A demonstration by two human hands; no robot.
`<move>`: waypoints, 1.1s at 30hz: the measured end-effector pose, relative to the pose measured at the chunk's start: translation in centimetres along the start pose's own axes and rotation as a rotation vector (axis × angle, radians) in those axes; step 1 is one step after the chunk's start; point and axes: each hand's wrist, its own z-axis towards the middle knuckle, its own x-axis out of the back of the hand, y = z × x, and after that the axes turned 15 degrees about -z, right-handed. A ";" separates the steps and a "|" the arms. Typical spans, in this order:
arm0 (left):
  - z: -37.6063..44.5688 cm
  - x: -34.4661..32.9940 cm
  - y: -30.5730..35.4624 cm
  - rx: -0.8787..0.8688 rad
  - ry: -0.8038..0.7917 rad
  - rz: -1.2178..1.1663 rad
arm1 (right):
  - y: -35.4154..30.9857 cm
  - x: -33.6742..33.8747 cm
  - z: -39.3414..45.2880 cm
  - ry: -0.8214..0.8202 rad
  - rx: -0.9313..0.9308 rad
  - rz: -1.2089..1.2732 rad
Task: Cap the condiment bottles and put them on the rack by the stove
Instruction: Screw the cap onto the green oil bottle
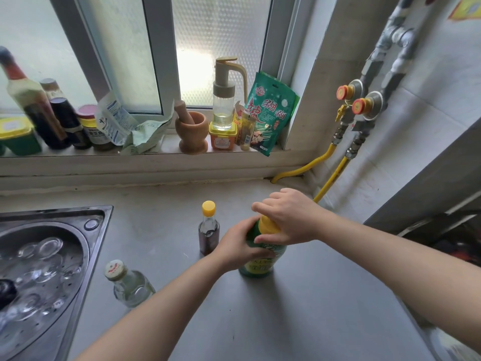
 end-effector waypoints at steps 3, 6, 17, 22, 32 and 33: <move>0.1 0.0 -0.1 -0.023 -0.015 0.015 | -0.1 -0.6 -0.5 0.062 -0.008 -0.003; 0.2 0.0 -0.2 -0.035 -0.010 -0.005 | -0.7 -1.2 -0.2 0.114 -0.091 -0.016; 0.1 -0.1 -0.9 -0.046 0.047 -0.023 | -1.9 -1.7 0.2 0.086 -0.302 0.011; 0.2 -0.8 -1.1 -0.089 0.101 0.015 | -2.6 -1.6 0.4 0.082 -0.432 -0.004; -1.2 -2.5 -5.8 -0.008 0.231 0.044 | -6.5 0.1 -3.4 -0.115 -0.920 0.165; -1.3 -3.0 -5.9 0.014 0.251 0.050 | -6.7 0.3 -3.8 -0.130 -0.985 0.245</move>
